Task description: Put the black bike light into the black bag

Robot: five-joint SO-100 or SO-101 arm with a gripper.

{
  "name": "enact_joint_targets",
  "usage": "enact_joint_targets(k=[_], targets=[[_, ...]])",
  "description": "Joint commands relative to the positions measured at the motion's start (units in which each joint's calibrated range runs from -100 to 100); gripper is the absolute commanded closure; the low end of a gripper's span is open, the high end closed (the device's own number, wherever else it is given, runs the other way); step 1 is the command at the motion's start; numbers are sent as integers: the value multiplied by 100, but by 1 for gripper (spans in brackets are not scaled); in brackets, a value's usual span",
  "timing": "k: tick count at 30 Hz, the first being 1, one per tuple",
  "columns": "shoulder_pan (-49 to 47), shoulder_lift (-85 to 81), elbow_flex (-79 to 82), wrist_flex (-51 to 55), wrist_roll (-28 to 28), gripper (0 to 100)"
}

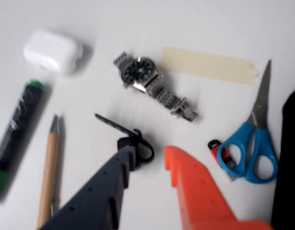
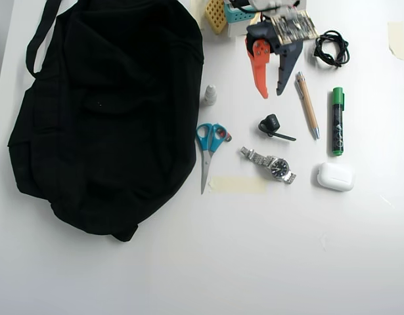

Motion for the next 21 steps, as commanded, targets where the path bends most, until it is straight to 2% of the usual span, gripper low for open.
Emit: enact_joint_targets(k=[1,10,16,21], targets=[[-140,458,-351,-74,96,90],[-686,1130,-405,-92,33,71],[-866,1304,-279,-135,39,67],[-769,1670,206,-1074,60,62]])
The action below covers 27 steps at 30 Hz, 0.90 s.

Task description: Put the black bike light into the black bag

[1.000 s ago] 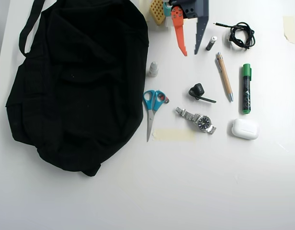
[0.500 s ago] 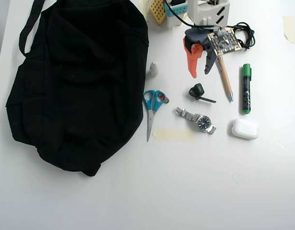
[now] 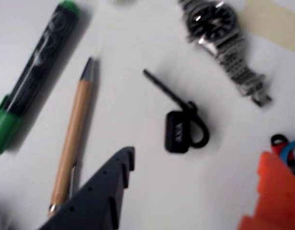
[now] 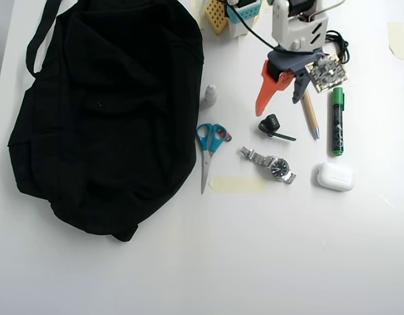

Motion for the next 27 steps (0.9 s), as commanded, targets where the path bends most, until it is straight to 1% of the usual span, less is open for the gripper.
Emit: enact_joint_targets(k=[1,2,4,20,25,27], targets=[[31,185,210,-744,11,62],[31,292,309,-1071,11,61],[39,417,354,-1304,21,61],[-6,799,489,-1338,27,61],[16,1205,426,-1717,37,52],[31,1322,408,-1726,37,51]])
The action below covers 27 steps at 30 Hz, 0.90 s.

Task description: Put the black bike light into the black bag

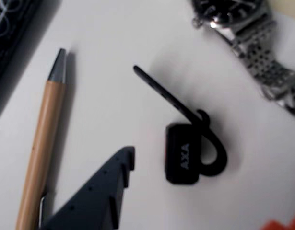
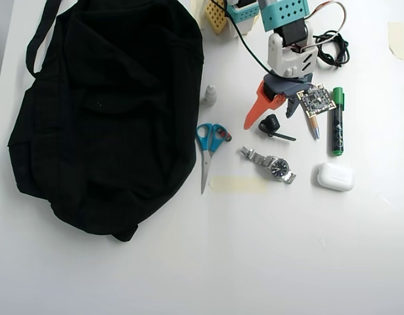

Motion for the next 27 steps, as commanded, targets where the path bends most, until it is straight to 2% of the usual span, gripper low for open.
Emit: enact_joint_targets(k=[1,8,13,27], targets=[[17,95,-174,-124,27,51],[24,253,-120,-141,17,50],[32,734,-156,-735,6,50],[159,1041,-183,-787,-30,51]])
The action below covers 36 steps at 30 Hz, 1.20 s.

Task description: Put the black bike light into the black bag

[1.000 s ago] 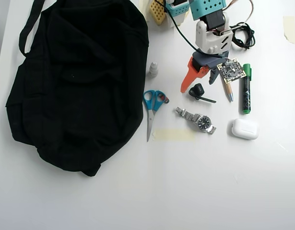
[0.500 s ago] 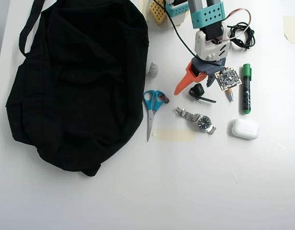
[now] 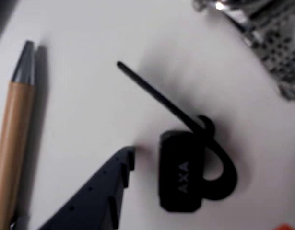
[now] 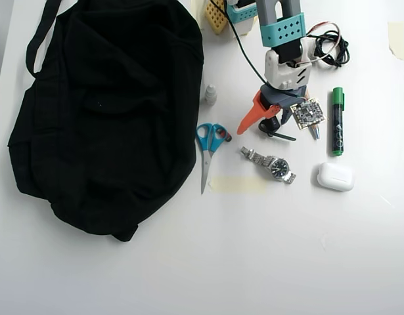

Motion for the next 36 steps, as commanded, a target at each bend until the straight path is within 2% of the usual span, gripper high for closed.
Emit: enact_joint_targets(k=[1,5,16,25,36], targets=[[78,124,-183,-80,-21,51],[115,132,-165,-80,-21,56],[138,124,-75,-11,-188,59],[138,66,-48,-11,-188,79],[130,33,-39,-19,-188,96]])
